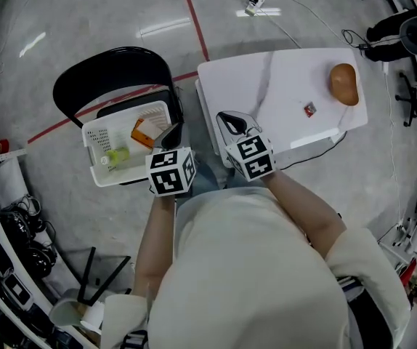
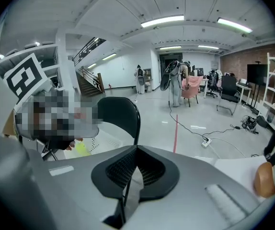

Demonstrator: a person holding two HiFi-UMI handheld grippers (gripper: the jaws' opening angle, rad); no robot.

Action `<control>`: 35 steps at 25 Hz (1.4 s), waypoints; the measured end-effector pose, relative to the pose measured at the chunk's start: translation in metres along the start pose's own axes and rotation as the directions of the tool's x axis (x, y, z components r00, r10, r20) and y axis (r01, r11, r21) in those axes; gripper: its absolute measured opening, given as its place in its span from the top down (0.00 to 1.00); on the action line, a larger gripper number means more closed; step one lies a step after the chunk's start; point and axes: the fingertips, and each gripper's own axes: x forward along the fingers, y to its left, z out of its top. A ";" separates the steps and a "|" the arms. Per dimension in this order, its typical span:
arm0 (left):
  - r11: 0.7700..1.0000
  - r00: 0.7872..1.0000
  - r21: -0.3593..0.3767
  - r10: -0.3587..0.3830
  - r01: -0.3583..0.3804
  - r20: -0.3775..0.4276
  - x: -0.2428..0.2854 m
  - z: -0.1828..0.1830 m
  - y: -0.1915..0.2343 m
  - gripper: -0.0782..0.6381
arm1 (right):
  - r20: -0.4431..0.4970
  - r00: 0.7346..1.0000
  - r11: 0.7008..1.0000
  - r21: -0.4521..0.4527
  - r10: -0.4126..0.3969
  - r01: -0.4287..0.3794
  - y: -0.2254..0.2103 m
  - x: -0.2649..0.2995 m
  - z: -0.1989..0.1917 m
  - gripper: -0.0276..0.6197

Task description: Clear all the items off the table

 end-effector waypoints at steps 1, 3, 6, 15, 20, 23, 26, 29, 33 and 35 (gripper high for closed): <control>1.000 1.000 -0.001 -0.006 0.006 -0.001 0.005 0.000 -0.011 0.88 | 0.000 1.000 1.000 0.003 -0.005 0.005 -0.011 -0.004 -0.003 0.96; 1.000 1.000 0.001 -0.021 0.021 -0.006 0.016 -0.002 -0.032 0.88 | -0.002 1.000 1.000 0.012 -0.017 0.017 -0.033 -0.012 -0.011 0.96; 0.999 0.999 0.020 -0.040 0.040 -0.020 0.033 -0.008 -0.066 0.88 | -0.011 0.999 0.998 0.036 -0.045 0.046 -0.067 -0.026 -0.028 0.96; 0.987 0.992 0.114 -0.109 0.116 -0.069 0.081 -0.023 -0.160 0.88 | -0.025 0.986 0.976 0.140 -0.166 0.168 -0.165 -0.076 -0.081 0.96; 0.980 0.987 0.140 -0.127 0.139 -0.097 0.106 -0.035 -0.204 0.88 | -0.050 0.973 0.955 0.185 -0.225 0.231 -0.214 -0.105 -0.119 0.96; 0.977 0.984 0.154 -0.133 0.150 -0.115 0.124 -0.046 -0.229 0.88 | -0.070 0.965 0.943 0.208 -0.251 0.261 -0.243 -0.118 -0.143 0.96; 0.973 0.980 0.160 -0.147 0.168 -0.137 0.142 -0.059 -0.255 0.88 | -0.096 0.956 0.931 0.219 -0.276 0.291 -0.271 -0.129 -0.169 0.96; 0.968 0.975 0.169 -0.160 0.186 -0.156 0.159 -0.070 -0.279 0.88 | -0.124 0.946 0.921 0.221 -0.299 0.320 -0.299 -0.137 -0.193 0.96; 0.962 0.969 0.186 -0.169 0.202 -0.179 0.185 -0.079 -0.304 0.88 | -0.161 0.934 0.910 0.224 -0.319 0.349 -0.331 -0.142 -0.219 0.96; 0.957 0.966 0.198 -0.175 0.212 -0.192 0.198 -0.083 -0.315 0.88 | -0.180 0.929 0.906 0.225 -0.323 0.359 -0.344 -0.142 -0.233 0.96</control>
